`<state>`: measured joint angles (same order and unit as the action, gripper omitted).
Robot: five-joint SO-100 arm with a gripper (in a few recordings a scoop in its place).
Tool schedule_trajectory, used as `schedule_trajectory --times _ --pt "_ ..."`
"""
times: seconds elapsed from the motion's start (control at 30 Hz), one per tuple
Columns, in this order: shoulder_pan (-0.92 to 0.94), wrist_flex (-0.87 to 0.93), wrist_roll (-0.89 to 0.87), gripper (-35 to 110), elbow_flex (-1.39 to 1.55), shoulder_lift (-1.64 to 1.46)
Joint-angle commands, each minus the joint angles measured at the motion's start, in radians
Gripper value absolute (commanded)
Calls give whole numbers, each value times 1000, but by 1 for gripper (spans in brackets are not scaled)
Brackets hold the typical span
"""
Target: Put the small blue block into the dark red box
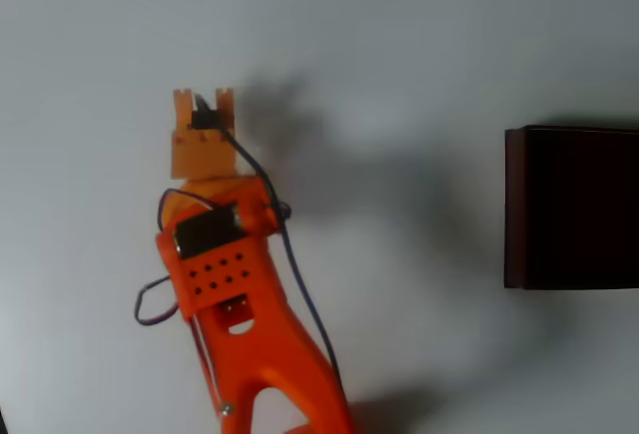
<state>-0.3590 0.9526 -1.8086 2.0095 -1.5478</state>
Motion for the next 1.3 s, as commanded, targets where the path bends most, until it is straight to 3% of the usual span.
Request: schedule_trajectory --times 0.0,0.4,0.7,1.0,1.27 --pt "46 104 80 1 -35 -124" --pt "370 433 571 1 35 -712" --pt "715 465 836 0 272 -1186" --pt "917 347 1011 0 253 -1108" --pt "1074 189 1109 0 34 -670"
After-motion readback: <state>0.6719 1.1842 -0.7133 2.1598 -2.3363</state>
